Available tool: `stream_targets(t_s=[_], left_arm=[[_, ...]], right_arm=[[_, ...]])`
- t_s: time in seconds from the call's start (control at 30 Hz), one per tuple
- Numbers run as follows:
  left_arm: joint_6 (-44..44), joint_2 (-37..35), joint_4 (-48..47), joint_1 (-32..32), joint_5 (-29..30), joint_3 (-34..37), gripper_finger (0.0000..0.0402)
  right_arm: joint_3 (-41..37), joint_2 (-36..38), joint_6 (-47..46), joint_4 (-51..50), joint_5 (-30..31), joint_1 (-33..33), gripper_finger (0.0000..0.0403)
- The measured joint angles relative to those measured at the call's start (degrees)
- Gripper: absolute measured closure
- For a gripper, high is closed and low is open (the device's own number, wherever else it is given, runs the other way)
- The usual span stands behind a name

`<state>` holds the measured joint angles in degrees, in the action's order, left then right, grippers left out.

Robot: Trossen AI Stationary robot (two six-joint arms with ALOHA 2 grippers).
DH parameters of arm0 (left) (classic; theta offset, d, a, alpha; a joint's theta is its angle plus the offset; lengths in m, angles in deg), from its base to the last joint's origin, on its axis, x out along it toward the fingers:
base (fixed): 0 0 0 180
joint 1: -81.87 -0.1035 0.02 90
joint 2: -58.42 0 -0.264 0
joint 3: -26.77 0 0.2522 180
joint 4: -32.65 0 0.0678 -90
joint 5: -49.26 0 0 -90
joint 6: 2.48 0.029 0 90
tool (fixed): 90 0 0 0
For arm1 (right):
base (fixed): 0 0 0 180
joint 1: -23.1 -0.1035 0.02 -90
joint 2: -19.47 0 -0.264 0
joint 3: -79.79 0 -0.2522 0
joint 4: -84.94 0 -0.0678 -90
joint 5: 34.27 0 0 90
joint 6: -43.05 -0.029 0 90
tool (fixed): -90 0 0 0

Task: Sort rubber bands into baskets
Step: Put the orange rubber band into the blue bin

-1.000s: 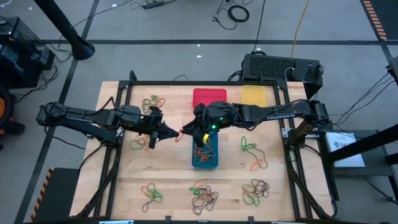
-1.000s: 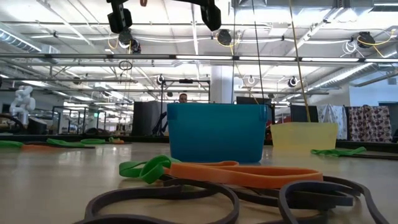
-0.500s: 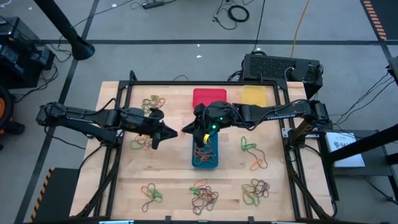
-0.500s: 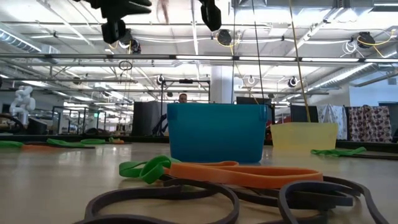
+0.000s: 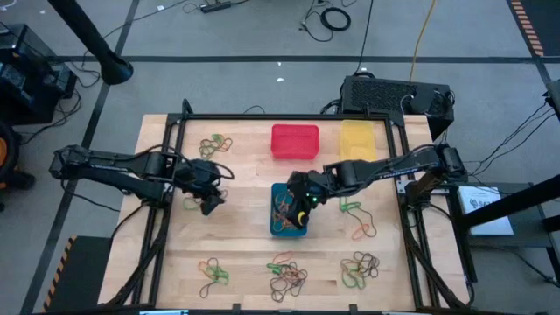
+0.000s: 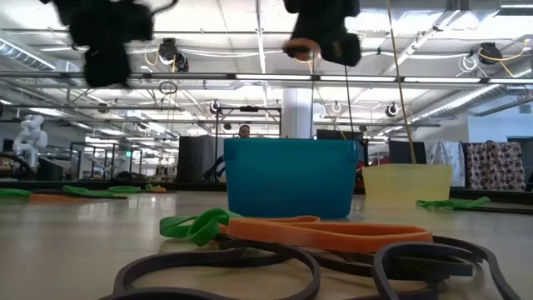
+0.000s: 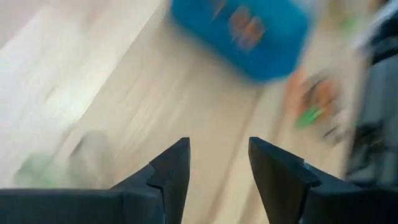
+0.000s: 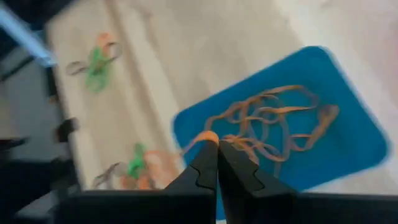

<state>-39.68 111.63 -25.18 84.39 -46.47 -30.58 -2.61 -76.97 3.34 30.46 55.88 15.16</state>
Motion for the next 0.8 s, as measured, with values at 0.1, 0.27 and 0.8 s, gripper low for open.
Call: stream_targets(t_s=[0.1, 0.27, 0.8], left_arm=[[-1.4, 0.5, -8.1, 0.0, 2.4, 0.0, 0.0231], [-3.0, 0.4, -13.1, 0.0, 6.4, 0.1, 0.0231], [-11.5, 1.0, -13.3, -0.9, 14.2, 9.1, 0.023]], right_arm=[[0.0, 0.0, -1.1, -0.5, 7.3, -1.7, 0.0402], [0.0, -0.1, -1.6, -0.2, 15.3, -3.1, 0.0402], [-0.1, -11.1, -0.7, 0.1, 11.0, -2.2, 0.0333]])
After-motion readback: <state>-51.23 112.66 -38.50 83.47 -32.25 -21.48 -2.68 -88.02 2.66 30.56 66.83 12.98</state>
